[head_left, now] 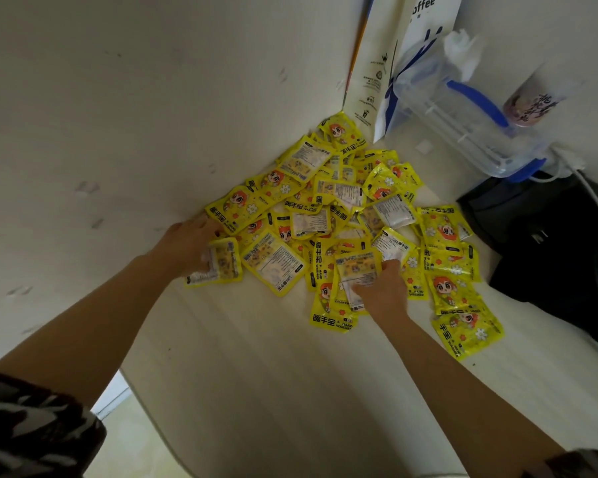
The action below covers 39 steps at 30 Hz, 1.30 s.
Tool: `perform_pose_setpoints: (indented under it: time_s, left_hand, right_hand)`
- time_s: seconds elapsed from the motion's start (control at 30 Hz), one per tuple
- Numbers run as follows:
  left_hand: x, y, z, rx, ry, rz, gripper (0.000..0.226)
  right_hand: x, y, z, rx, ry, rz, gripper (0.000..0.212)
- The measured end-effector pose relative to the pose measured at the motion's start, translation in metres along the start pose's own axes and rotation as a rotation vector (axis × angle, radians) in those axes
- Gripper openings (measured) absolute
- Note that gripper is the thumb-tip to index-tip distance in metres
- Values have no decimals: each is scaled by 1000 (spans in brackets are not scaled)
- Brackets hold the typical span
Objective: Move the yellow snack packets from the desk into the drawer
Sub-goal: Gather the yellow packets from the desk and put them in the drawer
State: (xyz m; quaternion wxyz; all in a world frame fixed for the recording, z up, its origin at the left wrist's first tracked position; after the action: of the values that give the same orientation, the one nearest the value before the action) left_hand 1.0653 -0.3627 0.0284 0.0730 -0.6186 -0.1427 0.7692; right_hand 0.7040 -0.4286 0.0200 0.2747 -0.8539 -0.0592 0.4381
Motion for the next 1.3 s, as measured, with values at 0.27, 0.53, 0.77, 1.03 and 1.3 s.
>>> perform_pose_setpoints:
  time_s: [0.27, 0.53, 0.77, 1.03, 1.3]
  left_hand:
    - [16, -36, 0, -206, -288, -11, 39]
    - [38, -80, 52, -503, -1131, 93, 29]
    - [85, -73, 91, -903, -1735, 263, 37]
    - [89, -51, 106, -1056, -1930, 329, 38]
    - [87, -41, 108, -1229, -2013, 419, 55]
  right_hand:
    - [-1, 3, 17, 36, 143, -81, 30]
    - [2, -3, 42, 21, 156, -138, 33]
    - [3, 0, 11, -171, 60, -84, 29]
    - [7, 24, -66, -470, -378, -135, 48]
    - [16, 35, -67, -436, -599, -203, 59]
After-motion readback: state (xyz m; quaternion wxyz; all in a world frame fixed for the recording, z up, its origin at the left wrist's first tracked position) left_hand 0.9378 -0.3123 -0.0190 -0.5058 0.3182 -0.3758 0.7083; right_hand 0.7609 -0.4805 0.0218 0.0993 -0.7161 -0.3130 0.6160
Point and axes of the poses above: each hand's wrist, its own y-axis towards the middle knuckle, its own x-axis out of the palm, z = x × y, the point moved 9 cm from there along y, towards the middle knuckle, and after that the axes turned 4 degrees about x, right-handed, at the moved point
